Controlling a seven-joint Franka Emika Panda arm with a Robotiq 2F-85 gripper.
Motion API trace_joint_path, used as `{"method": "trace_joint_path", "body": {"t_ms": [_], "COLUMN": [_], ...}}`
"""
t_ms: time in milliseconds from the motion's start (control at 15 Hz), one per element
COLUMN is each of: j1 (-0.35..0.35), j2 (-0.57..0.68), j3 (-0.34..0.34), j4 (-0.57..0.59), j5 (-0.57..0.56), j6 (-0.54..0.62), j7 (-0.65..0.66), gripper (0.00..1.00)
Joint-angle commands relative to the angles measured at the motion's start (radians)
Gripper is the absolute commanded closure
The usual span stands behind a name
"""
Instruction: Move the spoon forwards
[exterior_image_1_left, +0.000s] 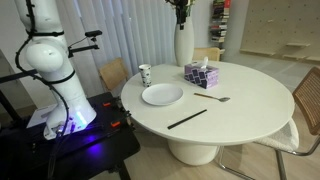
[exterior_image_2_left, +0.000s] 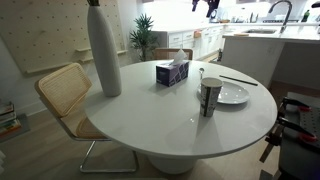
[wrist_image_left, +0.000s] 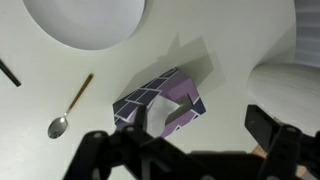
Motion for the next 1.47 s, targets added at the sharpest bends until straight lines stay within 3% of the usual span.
{"method": "trace_joint_path", "body": {"t_ms": [0, 200, 600, 933, 1400], "j1": [-0.016, -0.015, -0.029, -0.048, -0.063], "j2": [0.122, 0.171, 0.22, 0.224, 0.19], "j3": [-0.002, -0.008, -0.039, -0.07, -0.105], "j4": [0.154, 0.197, 0.172, 0.098, -0.101], "j5": [0.022, 0.012, 0.011, 0.003, -0.013], "j6": [0.019, 0.058, 0.132, 0.184, 0.239], "j7": [0.121, 0.22, 0.363, 0.441, 0.491], "gripper": [0.0, 0.0, 0.0, 0.0, 0.0]}}
